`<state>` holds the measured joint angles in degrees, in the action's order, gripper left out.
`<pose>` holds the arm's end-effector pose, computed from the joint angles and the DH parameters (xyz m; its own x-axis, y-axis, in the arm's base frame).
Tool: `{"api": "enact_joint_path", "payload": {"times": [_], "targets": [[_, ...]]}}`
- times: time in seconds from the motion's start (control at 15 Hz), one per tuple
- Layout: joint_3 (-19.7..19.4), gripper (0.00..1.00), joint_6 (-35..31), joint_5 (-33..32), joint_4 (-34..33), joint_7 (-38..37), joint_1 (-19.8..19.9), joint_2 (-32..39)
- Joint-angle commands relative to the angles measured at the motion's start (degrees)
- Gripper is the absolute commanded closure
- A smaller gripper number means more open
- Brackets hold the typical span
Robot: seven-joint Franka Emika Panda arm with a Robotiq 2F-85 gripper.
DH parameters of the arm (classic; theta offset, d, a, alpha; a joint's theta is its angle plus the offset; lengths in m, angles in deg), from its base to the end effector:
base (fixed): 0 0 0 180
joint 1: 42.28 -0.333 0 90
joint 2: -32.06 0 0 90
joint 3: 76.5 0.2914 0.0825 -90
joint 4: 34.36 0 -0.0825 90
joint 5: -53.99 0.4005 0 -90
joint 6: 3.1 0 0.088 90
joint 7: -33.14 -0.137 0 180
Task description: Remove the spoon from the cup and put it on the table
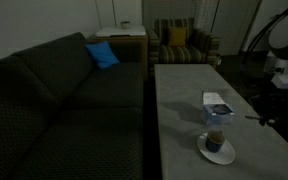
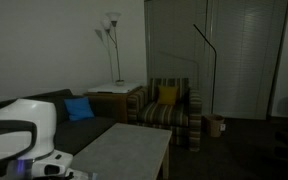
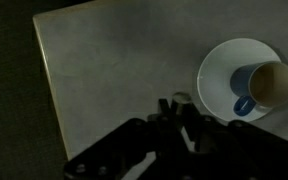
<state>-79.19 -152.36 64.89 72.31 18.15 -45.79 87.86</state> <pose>0.5414 0.0017 -0.0814 0.8937 -0.3891 -0.2234 -0.3903 -0.9198 0.0403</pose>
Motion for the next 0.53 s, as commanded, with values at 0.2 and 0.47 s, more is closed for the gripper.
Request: {"api": "enact_joint_path", "payload": {"times": [0.2, 0.47], "targets": [[1.1, 0.95, -5.4, 1.5, -2.6, -4.7, -0.4, 7.5], [2.8, 0.95, -4.0, 2.1, -6.8, -3.9, 1.1, 13.3]]}}
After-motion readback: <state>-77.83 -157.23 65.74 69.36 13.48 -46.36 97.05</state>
